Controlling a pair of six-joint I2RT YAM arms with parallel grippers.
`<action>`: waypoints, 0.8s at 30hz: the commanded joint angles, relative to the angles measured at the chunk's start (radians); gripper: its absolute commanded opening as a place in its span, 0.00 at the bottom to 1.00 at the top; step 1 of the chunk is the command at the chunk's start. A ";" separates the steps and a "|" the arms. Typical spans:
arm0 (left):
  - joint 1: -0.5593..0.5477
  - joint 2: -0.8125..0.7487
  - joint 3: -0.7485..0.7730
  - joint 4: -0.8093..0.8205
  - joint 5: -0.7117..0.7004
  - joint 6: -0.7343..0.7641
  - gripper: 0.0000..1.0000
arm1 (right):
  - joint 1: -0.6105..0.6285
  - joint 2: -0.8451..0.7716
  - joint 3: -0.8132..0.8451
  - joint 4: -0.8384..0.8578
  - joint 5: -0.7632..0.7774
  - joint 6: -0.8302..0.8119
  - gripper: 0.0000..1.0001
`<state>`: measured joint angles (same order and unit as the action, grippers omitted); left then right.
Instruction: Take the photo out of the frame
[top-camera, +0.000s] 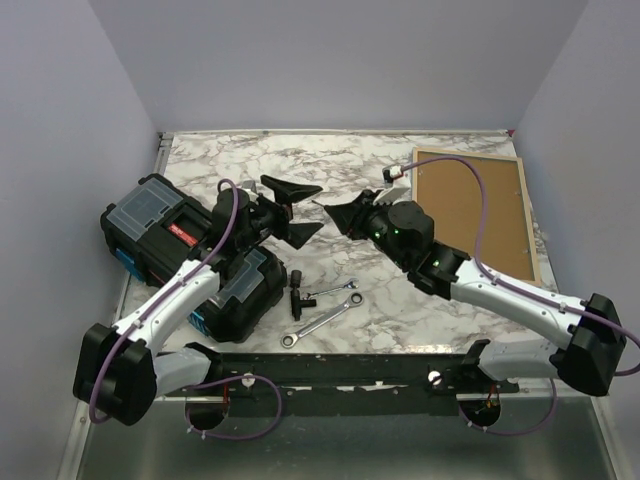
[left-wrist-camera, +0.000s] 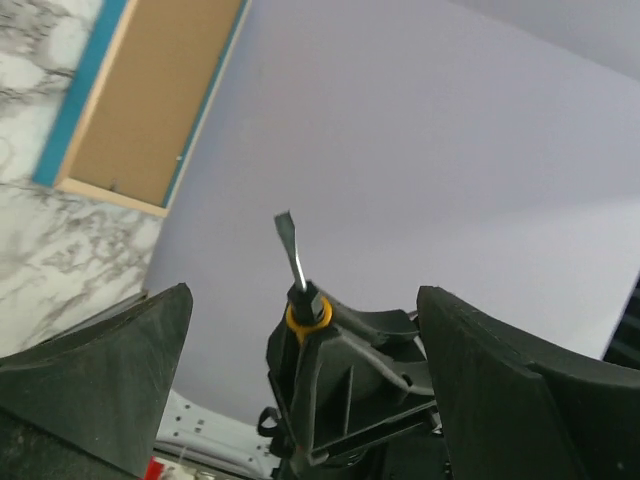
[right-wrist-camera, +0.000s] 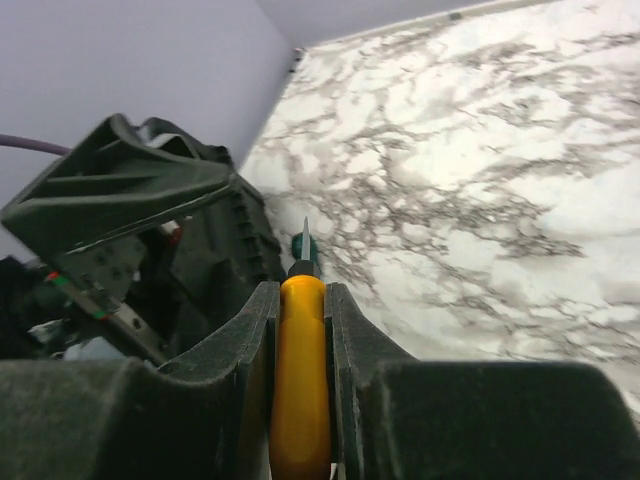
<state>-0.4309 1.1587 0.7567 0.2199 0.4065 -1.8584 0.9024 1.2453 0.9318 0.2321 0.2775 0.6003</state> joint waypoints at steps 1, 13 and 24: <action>0.019 -0.053 0.004 -0.167 -0.060 0.167 0.98 | -0.043 -0.037 0.007 -0.122 0.098 -0.026 0.00; 0.034 -0.034 0.179 -0.398 0.105 0.887 0.98 | -0.697 0.161 0.104 -0.349 -0.196 -0.149 0.00; 0.011 -0.083 0.139 -0.401 0.225 1.001 0.98 | -0.846 0.646 0.550 -0.458 -0.215 -0.288 0.00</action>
<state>-0.4061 1.1187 0.9188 -0.1741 0.5705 -0.9298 0.0631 1.7844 1.3521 -0.1593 0.0982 0.3920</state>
